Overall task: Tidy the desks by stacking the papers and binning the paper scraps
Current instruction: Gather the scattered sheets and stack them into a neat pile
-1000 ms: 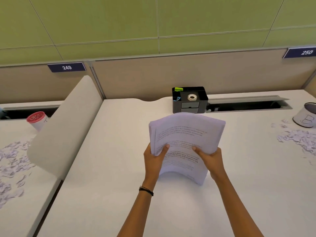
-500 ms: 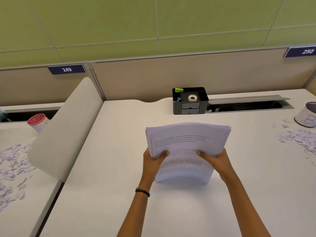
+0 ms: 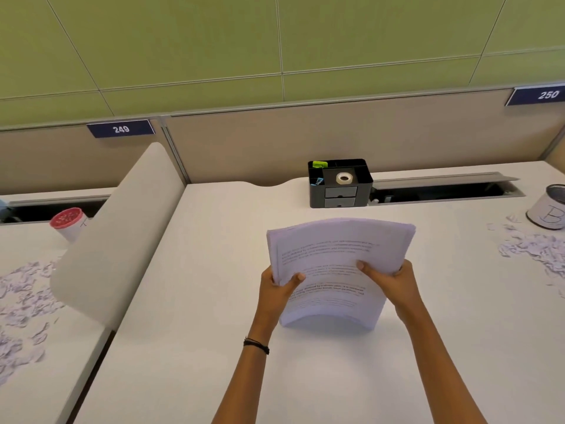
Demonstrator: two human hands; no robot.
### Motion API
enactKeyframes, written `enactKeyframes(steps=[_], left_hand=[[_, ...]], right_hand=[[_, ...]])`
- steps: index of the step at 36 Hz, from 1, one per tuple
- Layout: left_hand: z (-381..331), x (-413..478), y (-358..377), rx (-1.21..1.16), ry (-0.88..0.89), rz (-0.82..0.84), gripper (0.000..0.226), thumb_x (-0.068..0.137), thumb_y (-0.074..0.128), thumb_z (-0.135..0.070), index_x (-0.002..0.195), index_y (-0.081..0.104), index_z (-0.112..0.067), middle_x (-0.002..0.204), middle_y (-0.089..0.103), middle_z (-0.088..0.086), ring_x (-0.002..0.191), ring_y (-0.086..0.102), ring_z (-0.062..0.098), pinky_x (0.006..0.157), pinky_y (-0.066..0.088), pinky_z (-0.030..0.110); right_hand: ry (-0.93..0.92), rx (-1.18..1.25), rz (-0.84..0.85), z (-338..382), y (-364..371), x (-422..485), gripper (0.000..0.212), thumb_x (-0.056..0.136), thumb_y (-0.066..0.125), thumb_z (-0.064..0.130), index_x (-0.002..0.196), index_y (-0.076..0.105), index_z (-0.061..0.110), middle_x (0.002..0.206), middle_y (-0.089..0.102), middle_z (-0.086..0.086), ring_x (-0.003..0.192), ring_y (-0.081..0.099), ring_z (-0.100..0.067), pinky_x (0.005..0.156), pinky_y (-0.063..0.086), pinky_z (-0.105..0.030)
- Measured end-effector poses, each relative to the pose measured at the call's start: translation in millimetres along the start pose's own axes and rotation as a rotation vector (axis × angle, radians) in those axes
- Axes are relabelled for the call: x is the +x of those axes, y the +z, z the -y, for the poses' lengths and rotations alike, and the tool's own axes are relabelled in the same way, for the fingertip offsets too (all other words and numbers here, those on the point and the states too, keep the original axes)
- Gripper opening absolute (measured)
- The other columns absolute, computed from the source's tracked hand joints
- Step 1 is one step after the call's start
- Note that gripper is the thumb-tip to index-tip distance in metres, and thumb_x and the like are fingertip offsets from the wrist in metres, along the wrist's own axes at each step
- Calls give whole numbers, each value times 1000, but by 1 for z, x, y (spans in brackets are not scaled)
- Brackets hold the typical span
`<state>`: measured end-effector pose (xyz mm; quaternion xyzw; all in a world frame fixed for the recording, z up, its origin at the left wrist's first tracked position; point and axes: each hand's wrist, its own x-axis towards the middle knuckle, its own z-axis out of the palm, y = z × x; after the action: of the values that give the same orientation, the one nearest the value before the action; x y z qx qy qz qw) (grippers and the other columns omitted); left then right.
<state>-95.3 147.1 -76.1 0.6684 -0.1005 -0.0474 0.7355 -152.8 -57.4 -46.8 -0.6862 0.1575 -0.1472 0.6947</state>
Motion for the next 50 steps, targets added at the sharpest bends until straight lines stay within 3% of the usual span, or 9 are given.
enactKeyframes(steps=[2, 5, 15, 19, 26, 29, 34, 42, 50], left_hand=[[3, -2, 5, 13, -44, 2, 32, 72, 79, -29, 99, 63, -23, 87, 72, -10, 86, 68, 16, 66, 54, 24], [1, -2, 9, 9, -51, -9, 27, 79, 69, -8, 98, 62, -26, 89, 70, -8, 85, 67, 15, 64, 54, 23], [-20, 7, 1, 18, 54, -29, 42, 58, 71, -47, 95, 63, -29, 83, 70, -15, 79, 66, 11, 63, 56, 25], [-16, 3, 3, 23, -25, -19, 32, 64, 74, -35, 93, 65, -26, 80, 71, -13, 79, 67, 13, 63, 55, 24], [-24, 1, 11, 10, -36, -31, 20, 80, 72, -18, 94, 65, -30, 81, 71, -14, 79, 68, 14, 63, 56, 26], [-31, 2, 10, 26, 9, -38, 20, 75, 75, -26, 92, 66, -31, 82, 71, -13, 78, 67, 13, 62, 56, 26], [-31, 4, 4, 41, -2, -49, 24, 69, 80, -29, 89, 66, -32, 80, 71, -14, 75, 67, 10, 62, 55, 23], [-32, 2, 10, 25, -21, -74, 23, 77, 75, -17, 89, 65, -33, 79, 71, -17, 75, 67, 7, 60, 53, 20], [-40, 5, 6, 19, 36, -82, 21, 74, 76, -24, 91, 65, -31, 78, 71, -16, 74, 67, 8, 58, 53, 19]], right_hand=[[9, -3, 0, -4, 1, 0, 32, 59, 76, 30, 89, 67, 25, 82, 71, 9, 76, 68, -10, 55, 53, -20], [-8, -11, -22, -4, 4, -1, 26, 70, 81, 19, 89, 65, 27, 80, 70, 11, 73, 67, -8, 54, 53, -18], [-74, 34, -23, 15, -1, 2, 22, 69, 79, 7, 81, 67, 22, 72, 72, 15, 65, 67, -5, 53, 52, -18], [-41, 29, -22, 7, -2, -1, 28, 59, 77, 26, 84, 67, 26, 74, 71, 17, 69, 68, -6, 53, 53, -19], [-64, 32, -50, 13, 1, -1, 26, 63, 82, 21, 82, 66, 27, 73, 71, 18, 66, 67, -4, 53, 54, -19], [-95, 50, -59, 17, -1, 0, 23, 67, 80, 12, 81, 68, 26, 74, 72, 14, 67, 68, -8, 56, 56, -22], [-74, 23, -24, 13, -3, -1, 24, 66, 82, 18, 83, 67, 26, 75, 72, 11, 73, 68, -15, 56, 56, -22], [-41, 8, -22, 8, 7, -1, 28, 60, 72, 32, 87, 65, 32, 76, 70, 14, 76, 66, -14, 61, 54, -29], [-72, 21, 8, 19, 4, 1, 27, 59, 78, 30, 83, 65, 32, 74, 71, 20, 69, 68, -4, 54, 55, -20]])
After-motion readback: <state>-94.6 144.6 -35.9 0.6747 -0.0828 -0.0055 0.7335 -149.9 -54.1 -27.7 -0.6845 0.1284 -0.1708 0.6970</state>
